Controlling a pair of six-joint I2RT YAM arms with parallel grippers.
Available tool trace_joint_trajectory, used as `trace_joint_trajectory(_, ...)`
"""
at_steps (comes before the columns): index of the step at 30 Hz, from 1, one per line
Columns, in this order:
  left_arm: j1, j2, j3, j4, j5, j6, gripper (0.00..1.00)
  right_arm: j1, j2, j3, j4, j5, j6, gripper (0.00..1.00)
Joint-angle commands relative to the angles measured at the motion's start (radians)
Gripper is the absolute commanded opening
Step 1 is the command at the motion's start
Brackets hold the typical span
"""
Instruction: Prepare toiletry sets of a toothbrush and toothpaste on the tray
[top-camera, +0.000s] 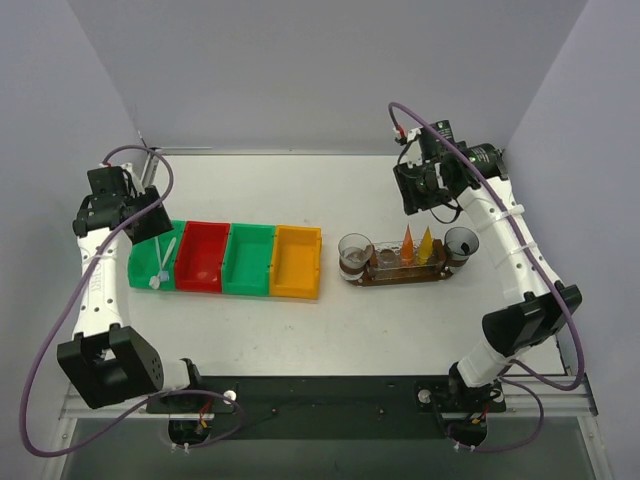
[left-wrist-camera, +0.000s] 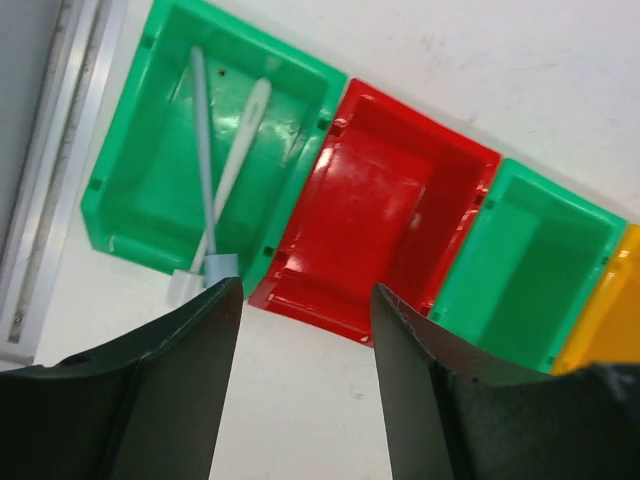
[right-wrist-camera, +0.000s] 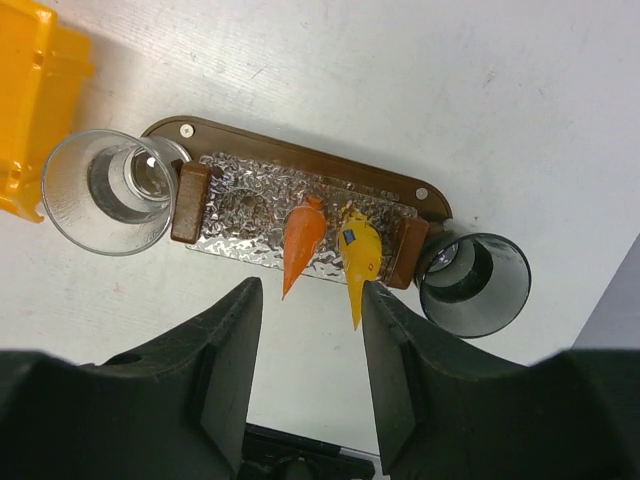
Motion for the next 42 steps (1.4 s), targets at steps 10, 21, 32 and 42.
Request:
trace_joint_trajectory(10,0.155,0.163,-0.03,0.024,-0.155,0.136,0.52,-0.08,-0.138,-0.06,0.085,-0.103,0.029,0.32)
trace_joint_trajectory(21,0.18,0.281,-0.08,0.132,-0.014,0.153,0.46,-0.08,-0.133,-0.051,0.091,-0.145,0.042,0.28)
trace_joint_trajectory(32,0.18,0.414,-0.032,0.162,-0.019,0.143,0.41,-0.08,-0.121,-0.054,0.094,-0.163,0.058,0.25)
trace_joint_trajectory(42,0.178,0.463,-0.024,0.185,-0.002,0.136,0.38,-0.077,-0.096,-0.036,0.094,-0.169,0.056,0.24)
